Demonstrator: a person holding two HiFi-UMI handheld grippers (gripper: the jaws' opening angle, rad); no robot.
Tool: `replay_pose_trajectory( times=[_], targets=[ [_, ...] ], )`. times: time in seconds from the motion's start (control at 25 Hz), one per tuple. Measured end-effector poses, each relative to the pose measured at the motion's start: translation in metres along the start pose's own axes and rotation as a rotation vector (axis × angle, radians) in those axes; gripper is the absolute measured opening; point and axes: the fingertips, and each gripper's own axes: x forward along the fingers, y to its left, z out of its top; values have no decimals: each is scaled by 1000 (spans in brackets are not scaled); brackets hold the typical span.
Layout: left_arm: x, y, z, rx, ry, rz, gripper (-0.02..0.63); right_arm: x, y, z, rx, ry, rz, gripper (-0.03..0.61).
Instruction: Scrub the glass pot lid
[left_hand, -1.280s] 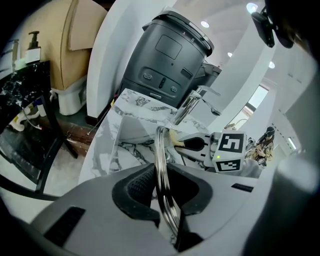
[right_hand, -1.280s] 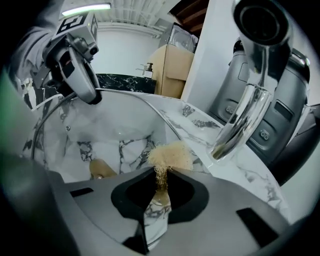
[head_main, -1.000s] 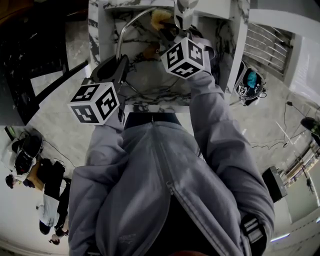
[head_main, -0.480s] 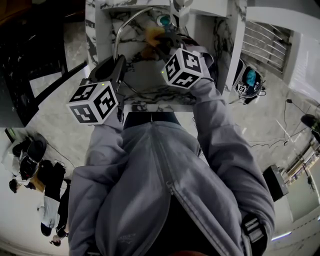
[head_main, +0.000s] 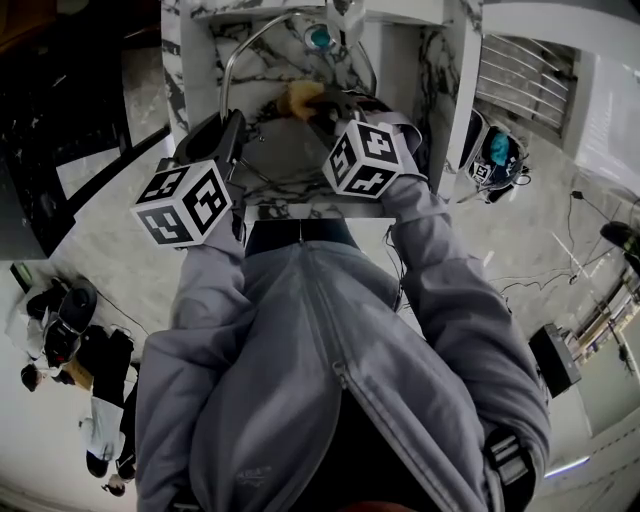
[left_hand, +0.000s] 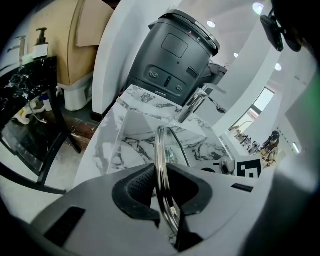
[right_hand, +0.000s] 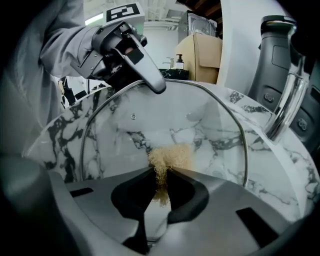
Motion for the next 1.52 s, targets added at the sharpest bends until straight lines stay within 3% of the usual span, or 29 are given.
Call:
replay_pose_trajectory(
  times=[0.16,0.4,0.64,0.76,0.88,1.08,1.52],
  targets=[
    [0,-1,-1,5,-2,2,67,-2,31,-6,-27,8,94,55],
    [-2,-2,-2,23,-10,4,67,-10,83,-14,-68,20,350,55],
    [-2,-5,-3,38,-13,-1,67,-23,119,-21,-24,70,601,55],
    [-3,-6,-3,43,-12,-4,67,-33,121,-18,7,54,644,55],
    [-3,-5,-4,42,-13,-6,67,-46,105,-9,42,-2,601,55],
    [-4,-6,-4,39,-9,-5,67,-69,59,-5,88,-41,442,55],
    [-4,-5,-3,35,-1,2,67,-76,-72,-26,223,-42,-85,55]
  ],
)
